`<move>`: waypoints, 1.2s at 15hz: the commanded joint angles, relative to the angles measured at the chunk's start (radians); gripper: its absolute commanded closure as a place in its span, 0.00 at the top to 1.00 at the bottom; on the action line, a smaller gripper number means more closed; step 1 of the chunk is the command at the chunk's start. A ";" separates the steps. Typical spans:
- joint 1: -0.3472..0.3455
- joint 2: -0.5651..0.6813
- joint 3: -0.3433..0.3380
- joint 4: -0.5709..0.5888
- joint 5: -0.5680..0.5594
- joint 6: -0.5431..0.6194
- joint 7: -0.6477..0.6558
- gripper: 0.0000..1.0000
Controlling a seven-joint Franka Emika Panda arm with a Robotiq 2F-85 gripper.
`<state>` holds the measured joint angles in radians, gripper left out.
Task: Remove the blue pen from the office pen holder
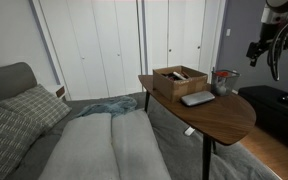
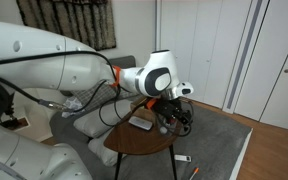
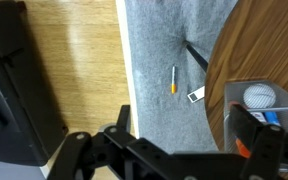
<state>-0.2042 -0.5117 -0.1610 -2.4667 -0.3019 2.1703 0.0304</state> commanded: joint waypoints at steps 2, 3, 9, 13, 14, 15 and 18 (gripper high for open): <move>-0.013 0.019 -0.005 0.004 0.011 0.016 -0.012 1.00; -0.011 0.022 -0.005 0.005 0.012 0.018 -0.012 1.00; 0.070 0.065 -0.066 -0.011 0.183 0.156 -0.190 1.00; 0.085 0.089 -0.054 0.010 0.212 0.173 -0.227 1.00; 0.076 0.086 -0.049 0.019 0.191 0.181 -0.224 1.00; 0.071 0.095 -0.049 0.034 0.183 0.189 -0.227 0.99; 0.112 0.141 -0.076 0.076 0.246 0.221 -0.301 0.71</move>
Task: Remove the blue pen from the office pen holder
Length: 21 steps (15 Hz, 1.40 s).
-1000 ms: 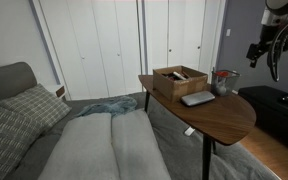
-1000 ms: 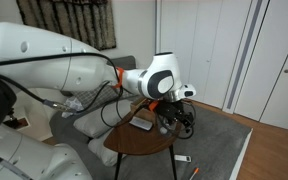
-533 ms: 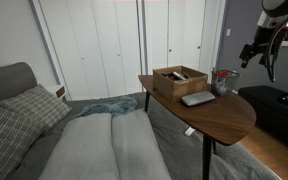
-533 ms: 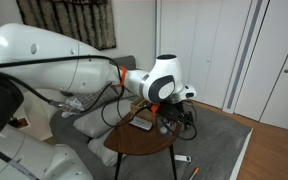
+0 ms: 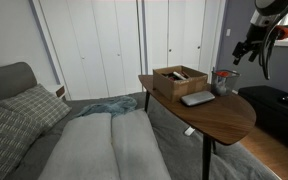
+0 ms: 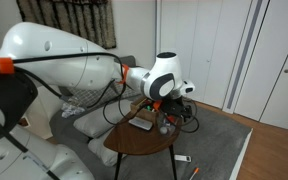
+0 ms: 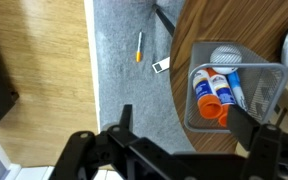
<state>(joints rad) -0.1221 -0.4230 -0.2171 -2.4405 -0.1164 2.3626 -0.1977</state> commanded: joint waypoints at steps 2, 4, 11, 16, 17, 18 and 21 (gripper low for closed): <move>0.064 0.069 -0.032 0.074 0.125 0.019 -0.137 0.56; 0.094 0.066 -0.035 0.084 0.173 -0.024 -0.209 0.54; 0.129 0.094 -0.046 0.079 0.243 0.045 -0.343 0.62; 0.161 0.134 -0.053 0.114 0.325 0.034 -0.451 0.56; 0.161 0.141 -0.045 0.120 0.326 0.025 -0.458 0.57; 0.161 0.146 -0.040 0.124 0.329 0.024 -0.465 0.63; 0.167 0.179 -0.036 0.146 0.349 0.011 -0.492 0.66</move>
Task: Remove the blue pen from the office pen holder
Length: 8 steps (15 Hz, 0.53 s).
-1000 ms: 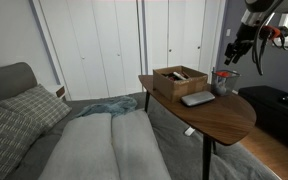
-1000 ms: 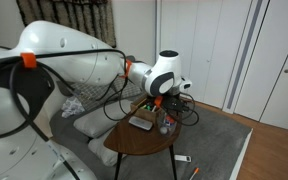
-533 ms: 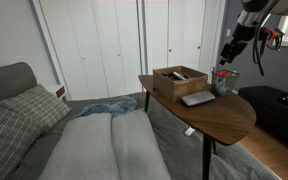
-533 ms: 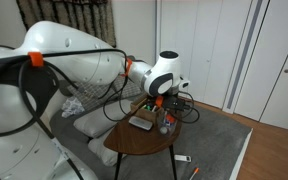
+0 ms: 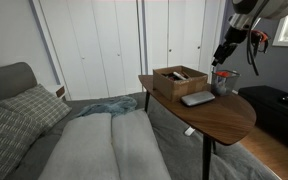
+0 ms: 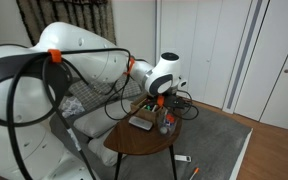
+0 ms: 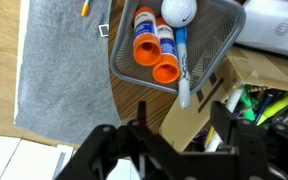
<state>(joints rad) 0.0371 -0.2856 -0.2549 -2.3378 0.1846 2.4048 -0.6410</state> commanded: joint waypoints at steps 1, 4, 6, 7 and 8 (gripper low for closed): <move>0.009 0.051 0.004 0.049 0.057 -0.039 -0.057 0.59; 0.001 0.071 0.020 0.061 0.059 -0.059 -0.066 0.37; -0.003 0.086 0.027 0.069 0.060 -0.062 -0.066 0.32; -0.005 0.091 0.030 0.073 0.062 -0.065 -0.067 0.32; -0.006 0.096 0.034 0.074 0.060 -0.063 -0.066 0.27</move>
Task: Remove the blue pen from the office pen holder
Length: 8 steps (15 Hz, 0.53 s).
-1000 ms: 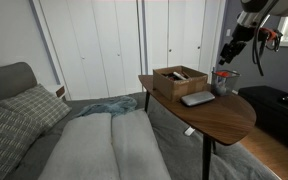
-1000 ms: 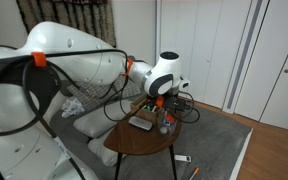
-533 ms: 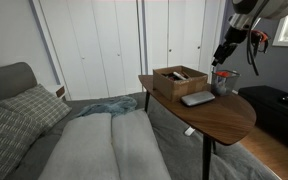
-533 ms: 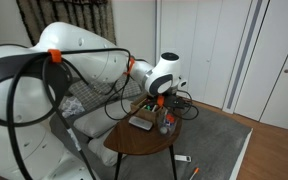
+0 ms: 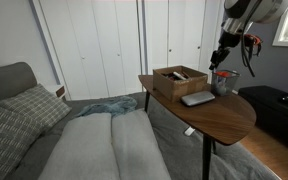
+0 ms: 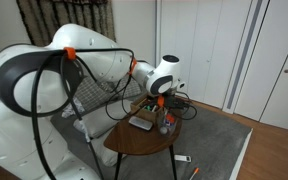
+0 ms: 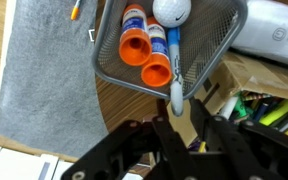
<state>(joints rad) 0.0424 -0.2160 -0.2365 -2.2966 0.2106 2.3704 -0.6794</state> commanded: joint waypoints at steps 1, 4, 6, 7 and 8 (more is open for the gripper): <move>-0.013 0.031 0.018 0.036 0.035 -0.033 -0.028 0.23; -0.024 0.020 0.032 0.040 0.004 -0.059 -0.005 0.00; -0.034 -0.011 0.038 0.038 -0.014 -0.083 0.009 0.03; -0.043 -0.035 0.042 0.035 -0.035 -0.086 0.024 0.03; -0.051 -0.056 0.043 0.034 -0.048 -0.088 0.030 0.03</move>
<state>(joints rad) 0.0273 -0.2069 -0.2159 -2.2653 0.2040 2.3244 -0.6766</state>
